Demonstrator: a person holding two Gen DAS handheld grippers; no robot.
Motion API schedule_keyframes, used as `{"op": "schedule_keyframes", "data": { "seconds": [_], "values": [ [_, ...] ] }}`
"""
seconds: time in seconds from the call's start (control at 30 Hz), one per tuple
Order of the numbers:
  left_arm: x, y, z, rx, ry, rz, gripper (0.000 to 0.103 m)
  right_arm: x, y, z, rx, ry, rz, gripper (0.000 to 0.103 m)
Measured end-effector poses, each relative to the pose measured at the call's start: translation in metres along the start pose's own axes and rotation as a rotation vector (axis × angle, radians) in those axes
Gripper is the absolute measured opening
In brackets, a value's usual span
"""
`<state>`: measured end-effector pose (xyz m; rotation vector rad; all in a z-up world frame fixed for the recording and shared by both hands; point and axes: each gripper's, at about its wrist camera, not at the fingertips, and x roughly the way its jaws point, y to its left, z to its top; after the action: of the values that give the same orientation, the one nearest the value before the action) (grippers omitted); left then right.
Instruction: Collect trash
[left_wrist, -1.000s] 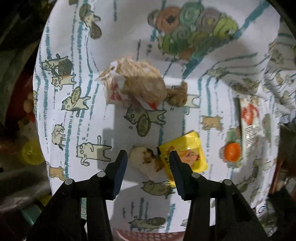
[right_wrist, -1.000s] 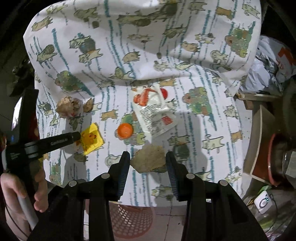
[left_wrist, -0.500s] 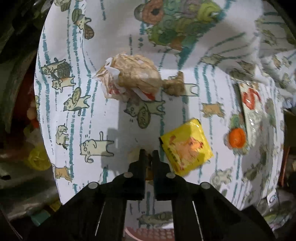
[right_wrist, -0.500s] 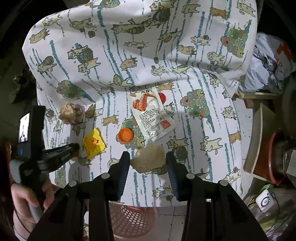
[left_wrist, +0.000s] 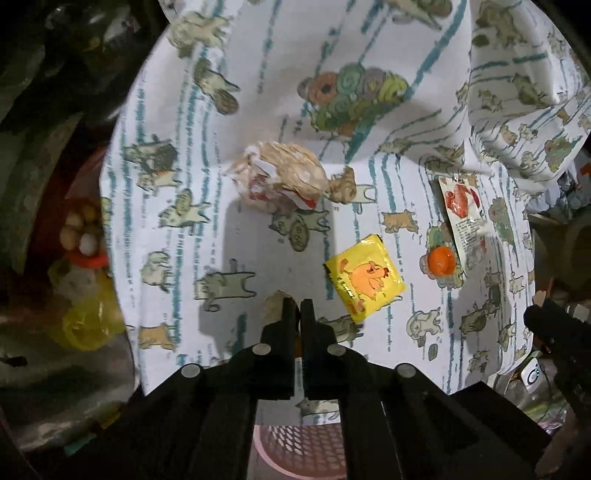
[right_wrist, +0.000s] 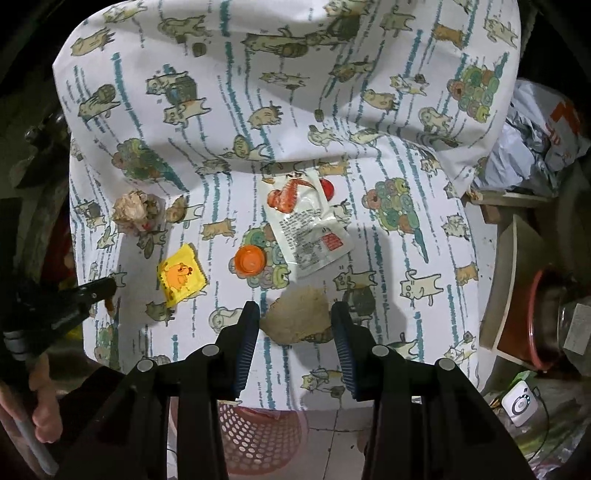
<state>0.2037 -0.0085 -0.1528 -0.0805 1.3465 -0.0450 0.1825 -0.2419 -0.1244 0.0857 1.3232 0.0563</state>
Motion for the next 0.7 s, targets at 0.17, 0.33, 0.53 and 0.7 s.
{"op": "schedule_keyframes", "data": {
  "seconds": [0.17, 0.33, 0.53, 0.7],
  "values": [
    [-0.032, 0.012, 0.002, -0.018, -0.055, -0.067, 0.002, -0.011, 0.013, -0.005, -0.031, -0.035, 0.019, 0.042],
    [-0.072, -0.008, -0.024, 0.048, -0.122, -0.122, 0.002, -0.045, 0.032, -0.023, -0.102, -0.145, 0.019, 0.042],
    [-0.106, -0.008, -0.068, 0.078, -0.172, -0.168, 0.002, -0.077, 0.045, -0.047, -0.127, -0.163, 0.078, 0.042],
    [-0.097, 0.000, -0.094, 0.067, -0.141, -0.139, 0.002, -0.109, 0.049, -0.085, -0.130, -0.170, 0.173, 0.042]
  ]
}}
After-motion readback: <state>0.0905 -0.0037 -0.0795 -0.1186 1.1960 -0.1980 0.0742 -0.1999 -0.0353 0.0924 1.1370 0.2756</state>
